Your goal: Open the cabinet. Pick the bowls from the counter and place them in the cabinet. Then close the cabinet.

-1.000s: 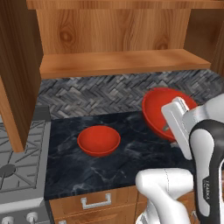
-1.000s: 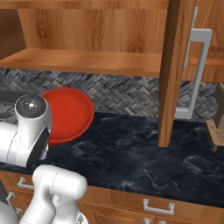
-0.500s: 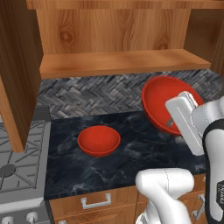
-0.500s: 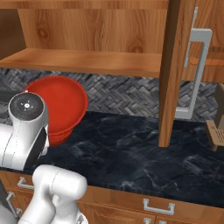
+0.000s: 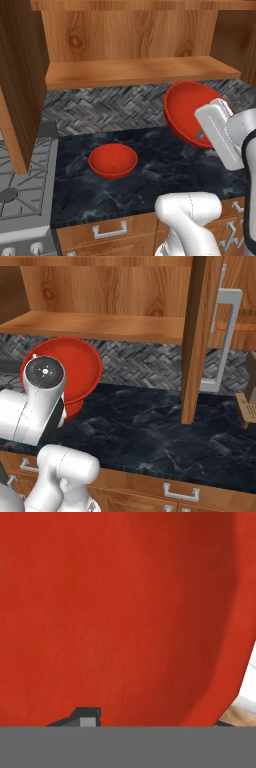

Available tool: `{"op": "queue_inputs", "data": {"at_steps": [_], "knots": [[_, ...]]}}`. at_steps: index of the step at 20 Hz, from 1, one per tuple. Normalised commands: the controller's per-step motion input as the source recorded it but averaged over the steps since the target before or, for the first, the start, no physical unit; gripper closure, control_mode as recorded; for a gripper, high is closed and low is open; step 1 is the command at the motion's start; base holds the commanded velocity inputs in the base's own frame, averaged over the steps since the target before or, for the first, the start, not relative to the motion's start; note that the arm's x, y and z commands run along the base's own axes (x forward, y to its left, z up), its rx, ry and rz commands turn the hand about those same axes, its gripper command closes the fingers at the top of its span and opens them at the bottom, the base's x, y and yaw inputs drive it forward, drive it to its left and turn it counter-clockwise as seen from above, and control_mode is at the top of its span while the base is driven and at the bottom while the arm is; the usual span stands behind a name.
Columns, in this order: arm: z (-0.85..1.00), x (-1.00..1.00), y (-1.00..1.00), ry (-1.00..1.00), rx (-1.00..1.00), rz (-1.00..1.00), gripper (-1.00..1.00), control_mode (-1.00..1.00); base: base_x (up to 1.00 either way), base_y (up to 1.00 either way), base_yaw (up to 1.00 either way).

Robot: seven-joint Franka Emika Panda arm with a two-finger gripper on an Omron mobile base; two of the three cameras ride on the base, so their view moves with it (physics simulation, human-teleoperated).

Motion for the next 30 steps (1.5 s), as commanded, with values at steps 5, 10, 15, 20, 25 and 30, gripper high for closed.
{"op": "queue_inputs", "data": {"at_steps": [5, 10, 15, 20, 25, 30], "knots": [[0.15, 0.0, -0.06, -0.21, 0.0, 0.0, 1.0, -1.0, 0.0, 0.0, 0.0], [0.16, 0.0, -0.08, -0.15, 0.0, 0.0, 1.0, -1.0, 0.0, 0.0, 0.0], [0.23, 0.0, -0.1, -0.17, 0.0, 0.0, 1.0, -1.0, 0.0, 0.0, 0.0], [0.26, -0.13, -0.07, -0.22, 0.0, 0.0, 1.0, -1.0, 0.0, 0.0, 0.0], [0.16, 0.11, -0.17, -0.03, 0.0, -0.03, 1.0, -1.0, 0.0, 0.0, 0.0], [0.09, 0.27, -0.14, 0.04, 0.01, -0.12, 1.0, -1.0, 0.0, 0.0, 0.0]]}}
